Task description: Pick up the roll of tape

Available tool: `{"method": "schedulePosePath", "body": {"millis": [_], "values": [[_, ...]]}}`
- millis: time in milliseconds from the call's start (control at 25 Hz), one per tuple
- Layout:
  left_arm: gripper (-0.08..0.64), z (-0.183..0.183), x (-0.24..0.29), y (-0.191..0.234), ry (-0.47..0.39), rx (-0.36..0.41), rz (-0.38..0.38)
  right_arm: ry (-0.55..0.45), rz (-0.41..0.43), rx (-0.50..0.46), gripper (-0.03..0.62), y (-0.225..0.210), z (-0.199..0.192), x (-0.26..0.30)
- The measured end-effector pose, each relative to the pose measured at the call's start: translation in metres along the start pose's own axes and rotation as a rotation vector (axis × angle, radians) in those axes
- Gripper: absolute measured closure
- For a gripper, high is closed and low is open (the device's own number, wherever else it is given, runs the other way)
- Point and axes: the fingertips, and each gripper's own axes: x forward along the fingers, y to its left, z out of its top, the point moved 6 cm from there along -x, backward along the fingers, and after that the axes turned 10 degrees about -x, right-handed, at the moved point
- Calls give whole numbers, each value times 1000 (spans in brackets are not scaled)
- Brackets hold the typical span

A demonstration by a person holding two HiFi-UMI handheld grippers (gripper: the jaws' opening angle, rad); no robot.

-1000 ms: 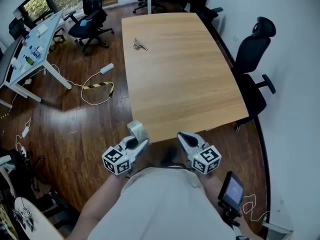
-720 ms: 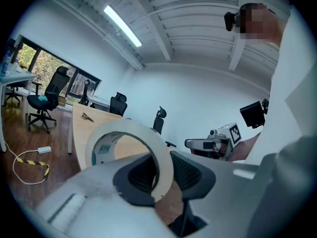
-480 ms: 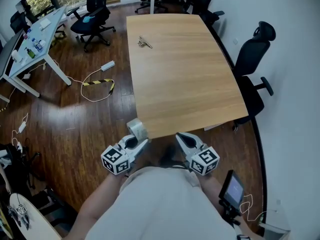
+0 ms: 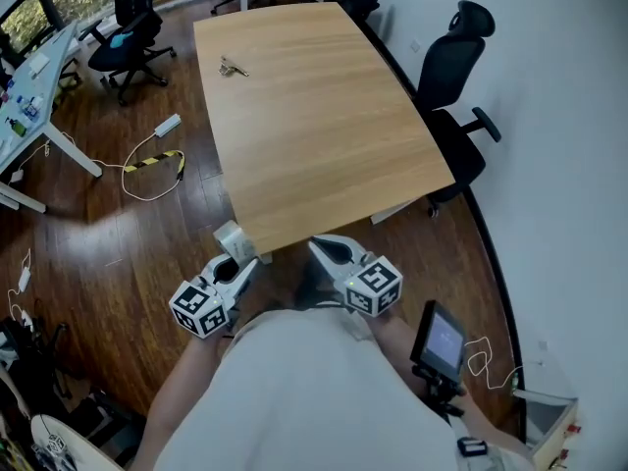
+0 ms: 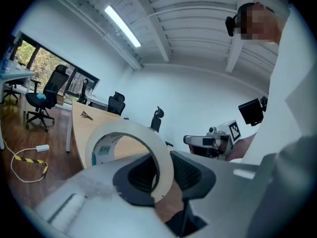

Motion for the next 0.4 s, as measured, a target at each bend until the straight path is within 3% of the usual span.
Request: {"method": "schedulePosePath", "body": {"millis": [400], "values": [[463, -7, 6, -7, 13, -4, -3, 6, -13, 7, 586, 2, -7, -15]]}}
